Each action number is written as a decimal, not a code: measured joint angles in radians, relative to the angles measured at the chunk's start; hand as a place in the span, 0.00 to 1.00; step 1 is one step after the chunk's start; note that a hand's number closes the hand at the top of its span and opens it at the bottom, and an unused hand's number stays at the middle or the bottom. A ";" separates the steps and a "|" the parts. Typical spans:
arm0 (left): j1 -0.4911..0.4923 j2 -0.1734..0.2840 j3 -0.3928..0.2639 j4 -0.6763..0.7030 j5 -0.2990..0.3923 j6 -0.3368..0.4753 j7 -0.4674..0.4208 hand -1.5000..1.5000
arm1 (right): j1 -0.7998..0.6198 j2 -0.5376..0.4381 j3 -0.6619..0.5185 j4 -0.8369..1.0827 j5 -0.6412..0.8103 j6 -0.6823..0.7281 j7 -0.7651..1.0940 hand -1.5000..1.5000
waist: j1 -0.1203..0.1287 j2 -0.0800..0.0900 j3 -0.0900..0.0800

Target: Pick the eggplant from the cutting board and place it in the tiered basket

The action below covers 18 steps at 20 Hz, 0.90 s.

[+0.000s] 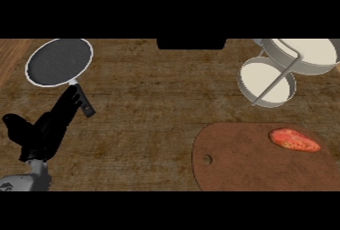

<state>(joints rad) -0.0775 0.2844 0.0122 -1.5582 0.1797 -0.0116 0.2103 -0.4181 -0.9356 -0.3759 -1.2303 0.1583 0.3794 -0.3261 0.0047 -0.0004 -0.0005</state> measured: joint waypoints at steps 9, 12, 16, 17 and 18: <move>0.009 -0.004 0.024 0.012 -0.009 -0.031 -0.015 0.50 | -0.160 0.129 0.128 -0.120 0.030 -0.024 0.288 1.00 | 0.003 0.000 0.000; 0.002 -0.014 0.025 0.004 -0.019 -0.026 -0.002 0.50 | -0.207 0.163 0.166 -0.119 0.058 -0.027 0.352 1.00 | 0.004 0.001 0.000; -0.001 -0.025 0.029 0.011 -0.027 -0.032 -0.006 0.50 | -0.246 0.214 0.210 -0.089 0.105 -0.044 0.405 1.00 | 0.004 0.001 0.000; -0.008 -0.033 0.024 0.010 -0.034 -0.026 0.000 0.50 | -0.253 0.225 0.216 -0.083 0.117 -0.049 0.410 1.00 | 0.004 0.001 0.000; -0.011 -0.039 0.022 0.015 -0.040 -0.026 -0.004 0.50 | -0.257 0.240 0.226 -0.080 0.133 -0.060 0.416 1.00 | 0.003 0.000 -0.001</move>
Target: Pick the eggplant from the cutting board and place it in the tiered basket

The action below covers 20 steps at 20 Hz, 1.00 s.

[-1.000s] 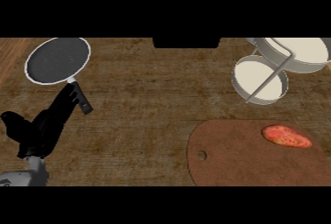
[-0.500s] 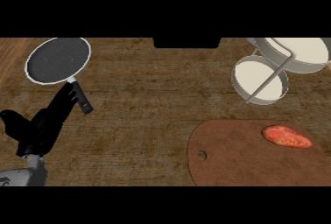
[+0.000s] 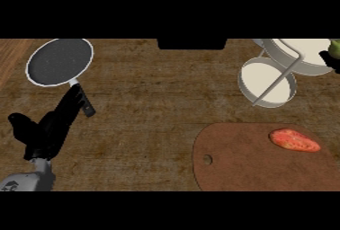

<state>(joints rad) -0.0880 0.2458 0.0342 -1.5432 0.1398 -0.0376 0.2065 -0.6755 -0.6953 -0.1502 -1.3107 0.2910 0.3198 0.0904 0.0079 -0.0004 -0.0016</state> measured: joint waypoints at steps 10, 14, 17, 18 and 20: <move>0.023 -0.021 0.006 -0.027 -0.022 -0.009 0.000 0.50 | -0.062 0.071 0.032 0.124 0.143 -0.106 -0.084 1.00 | -0.002 -0.012 -0.008; 0.025 -0.016 0.014 -0.045 -0.010 -0.021 0.020 0.50 | -0.077 0.095 0.033 0.166 0.190 -0.170 -0.132 1.00 | 0.000 -0.019 -0.012; 0.029 -0.007 0.024 -0.043 -0.004 -0.034 0.018 0.50 | -0.093 0.133 -0.002 0.201 0.181 -0.233 -0.154 1.00 | 0.003 -0.016 -0.011; 0.022 -0.012 0.020 -0.044 -0.009 -0.029 0.020 0.50 | -0.103 0.146 -0.010 0.219 0.180 -0.249 -0.160 0.00 | 0.003 -0.015 -0.010; 0.016 -0.017 0.018 -0.036 -0.016 -0.028 0.016 0.50 | -0.127 0.154 -0.023 0.268 0.183 -0.271 -0.182 0.00 | 0.003 -0.012 -0.009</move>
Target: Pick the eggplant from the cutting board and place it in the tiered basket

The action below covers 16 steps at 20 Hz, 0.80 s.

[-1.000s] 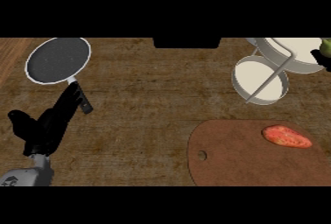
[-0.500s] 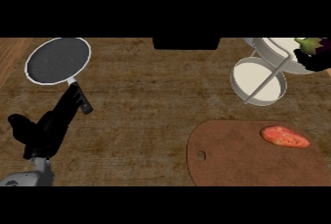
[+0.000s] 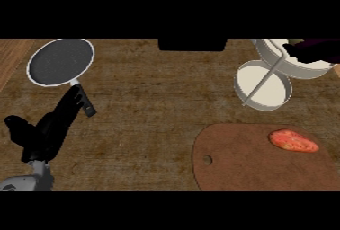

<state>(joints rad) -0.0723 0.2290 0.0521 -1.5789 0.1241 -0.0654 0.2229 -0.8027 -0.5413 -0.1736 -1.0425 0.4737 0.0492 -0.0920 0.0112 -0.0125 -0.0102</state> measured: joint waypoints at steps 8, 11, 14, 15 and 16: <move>-0.034 -0.012 0.017 0.054 -0.010 -0.004 -0.017 0.50 | -0.080 0.063 -0.005 0.158 0.032 -0.077 -0.052 0.00 | -0.003 0.009 0.007; -0.028 -0.020 0.012 0.045 -0.019 0.001 -0.019 0.50 | -0.115 0.078 -0.035 0.189 0.003 -0.073 -0.032 0.00 | -0.003 0.014 0.011; -0.022 -0.009 0.023 0.054 -0.013 -0.012 -0.025 0.50 | -0.125 0.087 -0.089 0.202 -0.060 -0.055 -0.016 0.00 | -0.006 0.013 0.011; -0.023 -0.012 0.022 0.052 -0.014 -0.011 -0.023 0.50 | -0.130 0.092 -0.111 0.204 -0.086 -0.054 -0.009 0.00 | -0.006 0.013 0.013; -0.012 -0.010 0.021 0.037 -0.013 -0.015 -0.020 0.50 | -0.143 0.090 -0.137 0.218 -0.111 -0.052 -0.006 0.00 | -0.002 0.014 0.013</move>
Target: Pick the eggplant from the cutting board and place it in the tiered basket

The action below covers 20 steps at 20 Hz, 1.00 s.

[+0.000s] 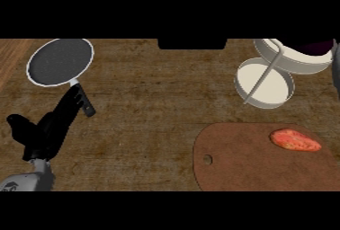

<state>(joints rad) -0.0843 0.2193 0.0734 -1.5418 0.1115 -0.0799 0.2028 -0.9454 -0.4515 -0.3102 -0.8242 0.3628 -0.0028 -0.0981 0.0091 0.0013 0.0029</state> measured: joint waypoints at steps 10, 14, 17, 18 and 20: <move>0.012 -0.009 -0.001 -0.016 -0.007 0.001 0.004 0.50 | -0.056 -0.104 -0.239 0.082 -0.236 0.036 0.033 0.00 | 0.002 0.001 -0.002; 0.024 -0.019 -0.011 -0.035 -0.017 0.007 0.008 0.50 | -0.046 -0.211 -0.314 0.136 -0.284 0.048 0.023 0.00 | 0.003 0.003 -0.002; 0.005 -0.012 0.000 -0.034 -0.008 0.001 0.020 0.50 | -0.035 -0.292 -0.356 0.200 -0.308 0.064 0.002 0.00 | 0.005 0.005 -0.002; 0.005 -0.016 -0.003 -0.028 -0.011 0.001 0.013 0.50 | -0.039 -0.330 -0.370 0.227 -0.316 0.079 0.003 0.00 | 0.007 0.006 -0.002; -0.002 -0.021 -0.006 -0.027 -0.016 0.006 0.015 0.50 | -0.029 -0.399 -0.400 0.275 -0.334 0.110 -0.006 0.00 | 0.008 0.008 -0.001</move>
<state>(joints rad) -0.0858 0.1983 0.0669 -1.5686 0.0950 -0.0736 0.2180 -0.9744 -0.8507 -0.7106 -0.5495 0.0292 0.1069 -0.1045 0.0166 0.0092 0.0015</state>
